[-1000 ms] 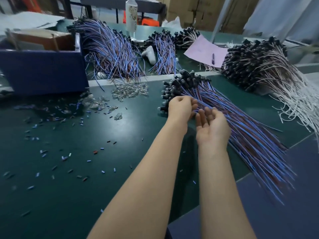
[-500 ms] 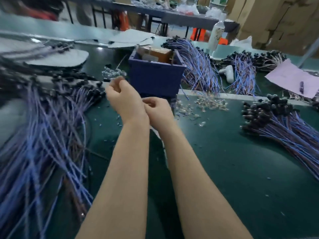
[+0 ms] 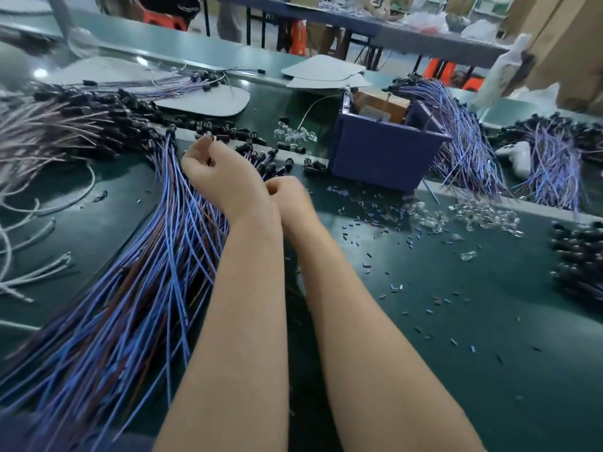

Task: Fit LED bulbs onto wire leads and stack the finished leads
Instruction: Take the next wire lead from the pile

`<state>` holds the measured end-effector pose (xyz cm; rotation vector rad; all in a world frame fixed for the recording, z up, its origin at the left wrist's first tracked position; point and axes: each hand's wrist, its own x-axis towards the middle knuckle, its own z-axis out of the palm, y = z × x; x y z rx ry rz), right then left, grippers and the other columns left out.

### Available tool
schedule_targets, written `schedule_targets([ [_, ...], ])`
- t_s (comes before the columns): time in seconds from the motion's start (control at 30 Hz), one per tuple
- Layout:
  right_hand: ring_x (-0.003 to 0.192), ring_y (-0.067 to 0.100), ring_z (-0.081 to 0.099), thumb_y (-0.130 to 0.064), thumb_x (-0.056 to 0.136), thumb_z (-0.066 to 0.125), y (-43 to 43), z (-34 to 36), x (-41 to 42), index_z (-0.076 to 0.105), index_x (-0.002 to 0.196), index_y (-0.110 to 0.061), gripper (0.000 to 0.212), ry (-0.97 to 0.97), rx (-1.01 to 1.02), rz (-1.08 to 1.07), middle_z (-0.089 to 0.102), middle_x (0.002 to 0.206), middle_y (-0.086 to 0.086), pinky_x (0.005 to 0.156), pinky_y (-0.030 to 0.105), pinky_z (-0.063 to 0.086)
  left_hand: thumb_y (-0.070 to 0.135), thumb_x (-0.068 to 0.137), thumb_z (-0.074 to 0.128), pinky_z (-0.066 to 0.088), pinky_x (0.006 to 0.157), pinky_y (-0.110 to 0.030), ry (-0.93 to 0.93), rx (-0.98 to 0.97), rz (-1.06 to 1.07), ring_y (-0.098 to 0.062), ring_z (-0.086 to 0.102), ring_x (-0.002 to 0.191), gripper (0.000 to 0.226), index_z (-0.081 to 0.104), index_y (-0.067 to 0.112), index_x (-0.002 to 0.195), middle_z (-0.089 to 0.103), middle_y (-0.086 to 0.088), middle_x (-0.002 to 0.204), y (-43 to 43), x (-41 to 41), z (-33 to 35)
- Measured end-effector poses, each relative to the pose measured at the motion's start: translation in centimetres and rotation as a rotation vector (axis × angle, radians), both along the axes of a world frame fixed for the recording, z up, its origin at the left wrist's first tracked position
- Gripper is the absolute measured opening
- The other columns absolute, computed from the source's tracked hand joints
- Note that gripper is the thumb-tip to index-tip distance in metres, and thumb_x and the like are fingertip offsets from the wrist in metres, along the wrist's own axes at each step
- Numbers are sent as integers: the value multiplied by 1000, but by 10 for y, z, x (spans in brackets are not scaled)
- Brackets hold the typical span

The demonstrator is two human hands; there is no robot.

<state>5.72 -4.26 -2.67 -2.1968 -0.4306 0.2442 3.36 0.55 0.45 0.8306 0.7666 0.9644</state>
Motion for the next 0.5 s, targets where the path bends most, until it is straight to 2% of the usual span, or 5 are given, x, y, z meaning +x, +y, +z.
schedule_targets([
  [0.07, 57, 12, 53, -11, 89, 57, -10, 8, 4, 65, 74, -10, 17, 36, 201, -64, 60, 66, 3, 56, 24, 46, 8, 96, 38, 40, 53, -11, -42, 5, -27, -1, 47, 60, 7, 44, 10, 98, 48, -3, 93, -4, 0, 1],
  [0.13, 46, 6, 53, -10, 93, 56, -34, 22, 7, 60, 80, -11, 13, 45, 483, -123, 62, 68, 4, 48, 22, 46, 8, 95, 40, 41, 59, -10, -11, 86, -170, -4, 52, 73, 9, 47, 12, 98, 55, -4, 98, -12, 3, 2],
  [0.23, 46, 6, 54, -11, 95, 54, -81, 45, 8, 57, 86, -10, 9, -40, 834, -275, 63, 67, 2, 48, 17, 48, 15, 97, 43, 44, 68, -22, 82, 348, -608, -12, 60, 78, 12, 54, 18, 91, 65, -1, 86, -34, 8, 6],
  [0.37, 47, 7, 56, -11, 96, 53, -151, 55, 9, 52, 89, -10, 7, -141, 1182, -618, 61, 62, 0, 51, 19, 50, 27, 98, 49, 49, 59, -17, 135, 717, -1193, -4, 62, 56, 21, 62, 16, 85, 69, 3, 69, -76, 8, 10],
  [0.5, 46, 6, 57, -10, 95, 54, -209, 48, 4, 52, 81, -13, 15, -148, 1405, -792, 60, 54, -3, 49, 18, 51, 21, 95, 54, 44, 56, -20, 152, 971, -1244, -6, 50, 52, 17, 66, 12, 88, 66, 8, 66, -117, 16, 3],
])
